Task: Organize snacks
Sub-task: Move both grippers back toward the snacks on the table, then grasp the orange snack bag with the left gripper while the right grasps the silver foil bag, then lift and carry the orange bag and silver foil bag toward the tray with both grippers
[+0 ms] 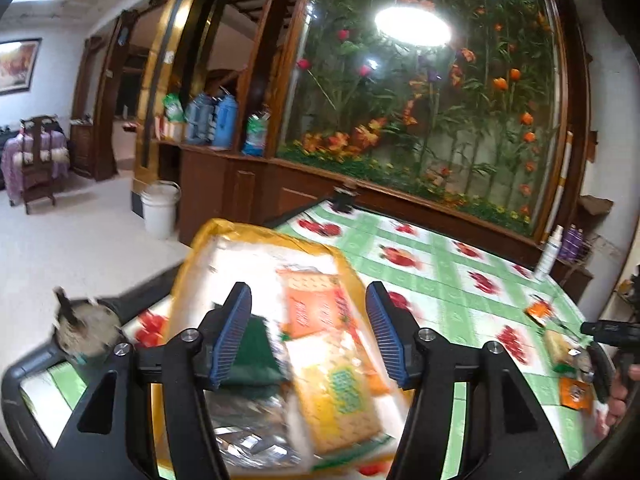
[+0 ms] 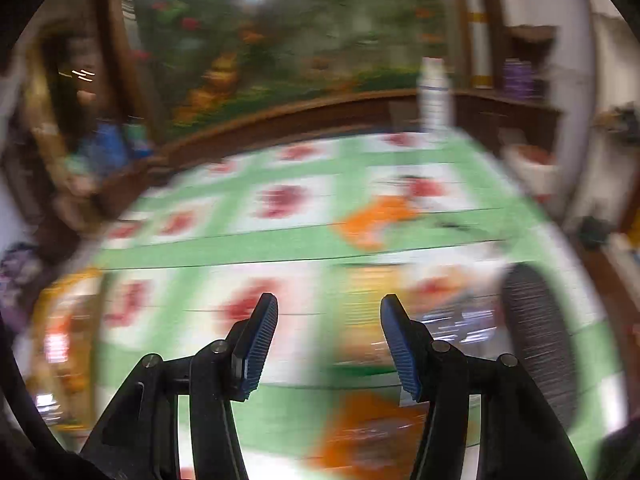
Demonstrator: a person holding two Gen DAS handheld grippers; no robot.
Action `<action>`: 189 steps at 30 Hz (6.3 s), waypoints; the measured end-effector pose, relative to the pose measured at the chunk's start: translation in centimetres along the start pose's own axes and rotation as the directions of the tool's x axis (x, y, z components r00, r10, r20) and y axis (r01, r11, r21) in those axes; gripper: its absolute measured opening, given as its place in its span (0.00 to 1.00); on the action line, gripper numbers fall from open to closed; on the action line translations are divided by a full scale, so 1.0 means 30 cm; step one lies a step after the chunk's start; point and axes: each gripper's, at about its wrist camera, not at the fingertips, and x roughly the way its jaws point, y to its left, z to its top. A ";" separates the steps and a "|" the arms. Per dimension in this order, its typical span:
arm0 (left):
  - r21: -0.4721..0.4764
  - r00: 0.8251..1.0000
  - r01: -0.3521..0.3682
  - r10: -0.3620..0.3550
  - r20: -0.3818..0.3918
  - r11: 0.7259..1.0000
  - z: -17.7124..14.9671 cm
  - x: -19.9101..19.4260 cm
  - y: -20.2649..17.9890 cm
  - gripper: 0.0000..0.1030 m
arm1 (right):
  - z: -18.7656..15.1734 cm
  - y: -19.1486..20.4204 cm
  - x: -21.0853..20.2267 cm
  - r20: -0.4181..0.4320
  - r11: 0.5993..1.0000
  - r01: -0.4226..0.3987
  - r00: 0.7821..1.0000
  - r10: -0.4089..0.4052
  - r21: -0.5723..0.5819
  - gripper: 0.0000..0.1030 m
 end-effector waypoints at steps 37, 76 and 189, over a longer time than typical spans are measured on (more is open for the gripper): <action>0.227 0.908 0.374 -0.305 -0.288 0.899 -0.201 -0.173 -0.358 0.57 | -0.077 -0.084 0.064 -0.200 0.980 -0.185 0.960 0.197 0.074 0.55; 0.206 0.816 0.513 -0.399 -0.418 0.833 -0.223 -0.170 -0.450 0.67 | -0.240 0.114 -0.048 -0.330 0.756 -0.647 0.696 0.638 0.096 0.57; 0.344 0.976 0.217 -0.191 -0.108 0.913 -0.141 -0.020 -0.553 0.54 | -0.179 0.199 -0.046 -0.090 0.882 -0.402 0.915 0.392 -0.246 0.60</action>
